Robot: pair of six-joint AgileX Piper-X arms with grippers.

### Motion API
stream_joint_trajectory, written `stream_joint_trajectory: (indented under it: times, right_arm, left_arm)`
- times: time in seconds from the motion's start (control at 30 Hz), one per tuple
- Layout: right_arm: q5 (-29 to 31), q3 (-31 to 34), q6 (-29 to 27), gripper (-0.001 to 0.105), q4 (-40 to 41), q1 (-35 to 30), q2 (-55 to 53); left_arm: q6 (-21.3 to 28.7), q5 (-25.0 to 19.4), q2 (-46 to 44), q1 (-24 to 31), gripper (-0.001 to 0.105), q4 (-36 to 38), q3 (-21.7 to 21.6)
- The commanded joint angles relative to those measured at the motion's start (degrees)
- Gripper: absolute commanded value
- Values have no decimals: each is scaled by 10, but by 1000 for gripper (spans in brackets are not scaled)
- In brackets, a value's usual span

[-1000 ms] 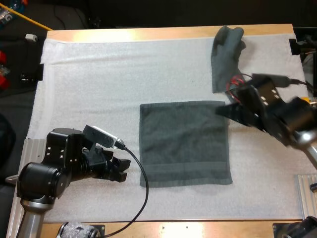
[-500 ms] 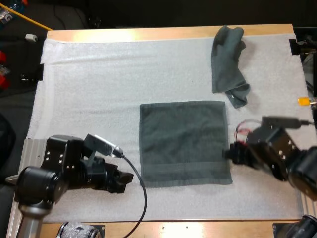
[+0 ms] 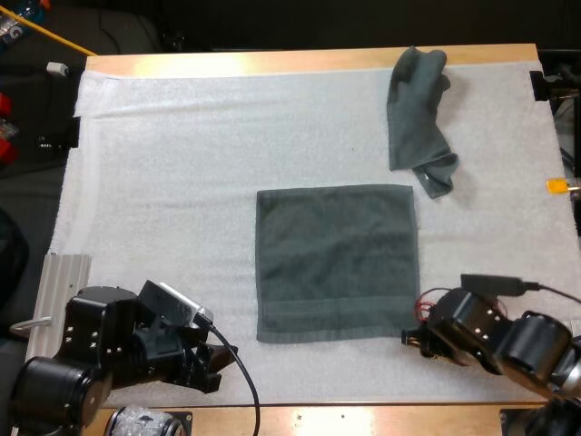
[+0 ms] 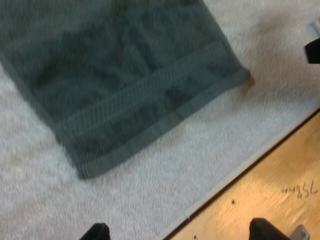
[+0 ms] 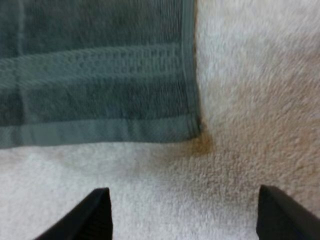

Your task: Pick towel from pile, fold and stack

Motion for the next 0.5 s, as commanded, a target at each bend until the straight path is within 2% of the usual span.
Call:
stream_joint_trajectory:
  times: [0.0,0.13,0.23,0.37,0.47]
  right_arm:
    - [-6,18,14,59,-28,1,-3]
    - [-9,75,53,59,-93,1,-3]
    - [-33,116,74,59,-156,-16,0]
    - [-78,147,86,59,-222,-67,14]
    - [-107,154,86,59,-263,-107,36]
  left_arm:
    - [-4,8,-3,-2,55,7,8]
    - [-4,8,-3,-2,55,7,28]
    - [-4,14,-3,-2,55,7,38]
    - [-4,48,-3,-2,55,7,44]
    - [-4,53,-3,-2,55,7,45]
